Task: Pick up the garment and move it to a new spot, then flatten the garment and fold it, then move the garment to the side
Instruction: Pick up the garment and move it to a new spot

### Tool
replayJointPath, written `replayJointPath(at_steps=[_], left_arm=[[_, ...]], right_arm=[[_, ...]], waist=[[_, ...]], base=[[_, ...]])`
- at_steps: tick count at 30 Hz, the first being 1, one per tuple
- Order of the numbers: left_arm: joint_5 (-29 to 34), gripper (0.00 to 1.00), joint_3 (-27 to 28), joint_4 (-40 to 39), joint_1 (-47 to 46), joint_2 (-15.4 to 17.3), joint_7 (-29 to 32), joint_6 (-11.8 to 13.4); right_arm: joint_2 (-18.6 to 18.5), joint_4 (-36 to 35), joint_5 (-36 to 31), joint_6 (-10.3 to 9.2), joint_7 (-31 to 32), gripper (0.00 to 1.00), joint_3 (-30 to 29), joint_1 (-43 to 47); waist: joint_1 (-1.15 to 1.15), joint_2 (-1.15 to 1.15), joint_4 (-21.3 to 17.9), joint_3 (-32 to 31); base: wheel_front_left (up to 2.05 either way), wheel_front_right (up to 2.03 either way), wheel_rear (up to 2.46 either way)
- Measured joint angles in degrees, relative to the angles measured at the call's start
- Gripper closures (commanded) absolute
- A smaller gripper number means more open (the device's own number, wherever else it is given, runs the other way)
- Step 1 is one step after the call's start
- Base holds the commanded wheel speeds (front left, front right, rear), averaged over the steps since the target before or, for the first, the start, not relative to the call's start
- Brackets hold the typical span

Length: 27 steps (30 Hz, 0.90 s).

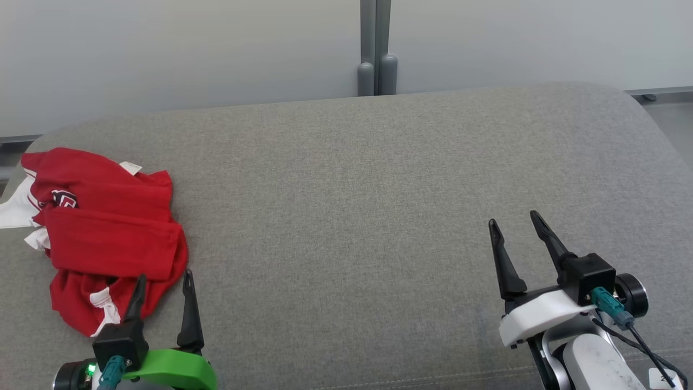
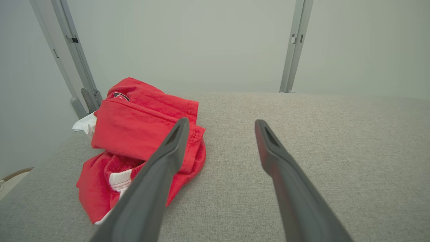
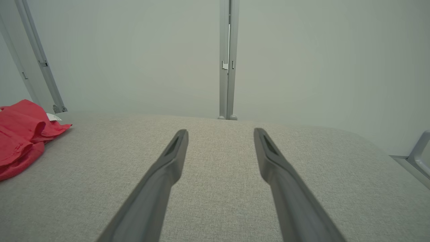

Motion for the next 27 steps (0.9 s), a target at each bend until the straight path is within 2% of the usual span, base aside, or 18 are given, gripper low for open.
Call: replayJointPath(at_steps=[11,21,27], left_arm=[[-0.41,0.0,-0.85,0.01,-0.05,-0.01,0.0,-0.01],[-0.41,0.0,0.21,-0.01,-0.04,0.0,0.0,0.0],[-0.41,0.0,-0.42,0.57,-0.03,0.0,0.0,0.0]], right_arm=[[0.05,-0.21,0.03,0.44,0.0,0.0,-0.91,0.47],[0.57,-0.25,0.12,1.8,0.0,0.0,0.18,0.46],[0.87,-0.27,0.12,1.9,-0.01,0.0,0.05,0.46]], waist=[[0.0,0.0,4.0,-0.14],[0.0,0.0,10.94,-0.48],[0.0,0.0,15.6,-0.73]], base=[[0.0,0.0,0.0],[0.0,0.0,0.0],[0.0,0.0,0.0]])
